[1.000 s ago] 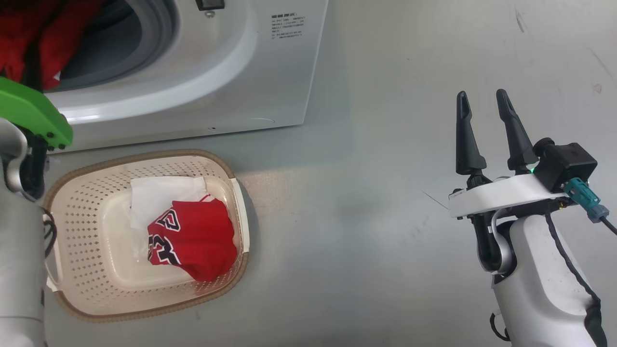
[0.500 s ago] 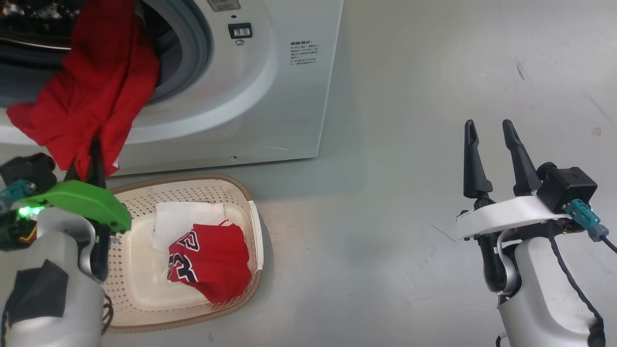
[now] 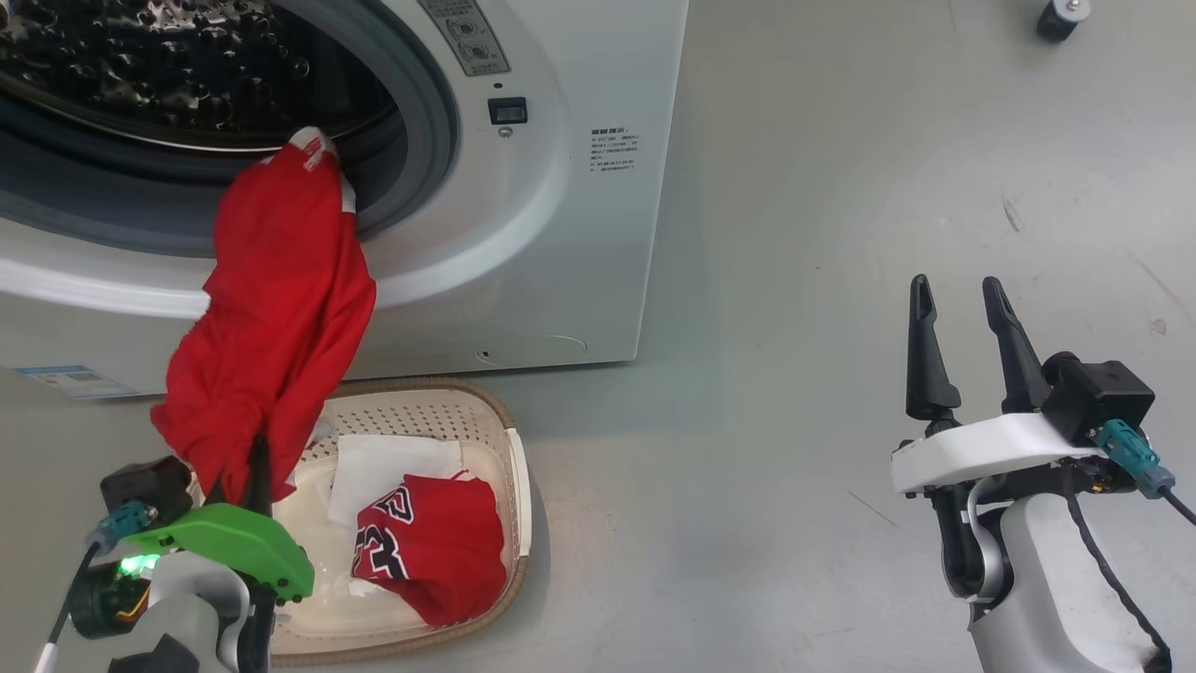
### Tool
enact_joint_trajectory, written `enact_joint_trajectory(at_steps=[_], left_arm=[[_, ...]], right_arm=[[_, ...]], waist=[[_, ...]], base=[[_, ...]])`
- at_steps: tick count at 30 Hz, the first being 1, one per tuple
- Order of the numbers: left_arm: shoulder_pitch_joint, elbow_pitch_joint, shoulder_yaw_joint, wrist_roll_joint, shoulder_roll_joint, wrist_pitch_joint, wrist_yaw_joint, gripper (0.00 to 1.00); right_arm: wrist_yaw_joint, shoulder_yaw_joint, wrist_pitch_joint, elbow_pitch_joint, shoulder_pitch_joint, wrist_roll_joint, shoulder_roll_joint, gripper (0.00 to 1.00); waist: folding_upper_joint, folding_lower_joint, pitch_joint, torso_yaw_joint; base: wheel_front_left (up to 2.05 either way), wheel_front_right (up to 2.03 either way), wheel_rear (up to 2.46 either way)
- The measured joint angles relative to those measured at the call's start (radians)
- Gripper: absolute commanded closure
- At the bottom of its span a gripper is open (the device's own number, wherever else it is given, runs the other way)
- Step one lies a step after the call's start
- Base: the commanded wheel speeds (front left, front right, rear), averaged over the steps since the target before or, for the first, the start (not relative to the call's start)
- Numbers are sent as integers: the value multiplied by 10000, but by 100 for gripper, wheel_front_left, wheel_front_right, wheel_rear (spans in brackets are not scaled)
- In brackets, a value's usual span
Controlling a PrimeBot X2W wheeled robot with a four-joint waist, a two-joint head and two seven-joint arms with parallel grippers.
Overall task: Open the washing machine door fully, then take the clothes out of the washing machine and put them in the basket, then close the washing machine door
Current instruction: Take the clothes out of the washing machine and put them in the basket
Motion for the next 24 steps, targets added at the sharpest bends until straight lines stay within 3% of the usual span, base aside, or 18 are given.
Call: enact_joint_trajectory(at_steps=[24], left_arm=[[180, 803, -384, -318, -221, 286, -4, 100]], right_arm=[[42, -29, 0, -598, -74, -454, 2, 0]], waist=[[0, 0, 1535, -283]], base=[[0, 0, 0]])
